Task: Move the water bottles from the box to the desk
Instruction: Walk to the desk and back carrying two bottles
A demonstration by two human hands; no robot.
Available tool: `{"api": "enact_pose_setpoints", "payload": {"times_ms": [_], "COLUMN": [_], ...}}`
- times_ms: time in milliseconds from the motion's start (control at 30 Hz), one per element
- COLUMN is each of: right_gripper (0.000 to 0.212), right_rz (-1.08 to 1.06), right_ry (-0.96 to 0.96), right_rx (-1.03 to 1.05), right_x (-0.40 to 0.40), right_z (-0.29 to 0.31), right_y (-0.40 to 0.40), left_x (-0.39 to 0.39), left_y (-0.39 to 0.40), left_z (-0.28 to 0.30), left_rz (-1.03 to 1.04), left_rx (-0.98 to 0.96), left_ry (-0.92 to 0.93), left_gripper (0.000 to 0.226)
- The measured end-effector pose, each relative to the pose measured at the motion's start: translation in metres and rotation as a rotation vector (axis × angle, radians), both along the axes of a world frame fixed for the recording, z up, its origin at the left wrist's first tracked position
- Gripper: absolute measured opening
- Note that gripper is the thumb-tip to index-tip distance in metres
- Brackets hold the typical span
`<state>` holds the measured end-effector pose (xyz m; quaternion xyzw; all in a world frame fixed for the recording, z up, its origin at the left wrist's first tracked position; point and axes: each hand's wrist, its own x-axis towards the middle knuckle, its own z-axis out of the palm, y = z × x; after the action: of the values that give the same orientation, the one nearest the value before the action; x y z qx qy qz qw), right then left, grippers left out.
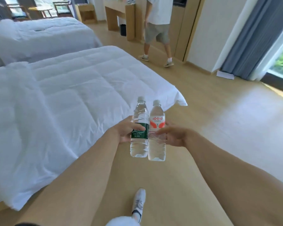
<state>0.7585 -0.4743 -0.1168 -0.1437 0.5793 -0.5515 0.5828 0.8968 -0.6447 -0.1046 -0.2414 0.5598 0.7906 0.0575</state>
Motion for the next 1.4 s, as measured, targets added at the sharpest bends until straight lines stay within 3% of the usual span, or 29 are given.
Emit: {"api": "enact_pose_setpoints", "payload": {"times_ms": [167,400,533,733,1000,1400], "right_gripper": [0.076,0.063,0.064,0.063,0.056,0.047], "right_rz": [-0.185,-0.456,-0.548,-0.616,-0.616,-0.511], "right_ry": [0.041,0.056,0.059,0.055,0.003,0.045], "right_rx": [0.075,0.079,0.082,0.084,0.118,0.127], "right_x": [-0.082,-0.187,-0.242,-0.328,-0.475,-0.68], "right_z": [-0.001,0.014,0.018,0.005,-0.009,0.006], "right_y": [0.003,0.026,0.052,0.089,0.123,0.133], "left_x": [-0.112,-0.255,-0.329,-0.435,-0.574,-0.759], "left_y": [-0.019,-0.015,0.003,0.035,0.073,0.087], "left_z": [-0.018,0.003,0.007,-0.009,-0.009,0.0], "left_rz": [-0.052,-0.253,-0.324,-0.381,-0.373,-0.283], "left_rx": [0.016,-0.001,-0.017,-0.052,-0.202,-0.206], "left_ry": [-0.063,0.008,0.021,-0.028,-0.121,-0.145], "left_gripper": [0.079,0.046,0.06,0.06,0.05,0.038]}}
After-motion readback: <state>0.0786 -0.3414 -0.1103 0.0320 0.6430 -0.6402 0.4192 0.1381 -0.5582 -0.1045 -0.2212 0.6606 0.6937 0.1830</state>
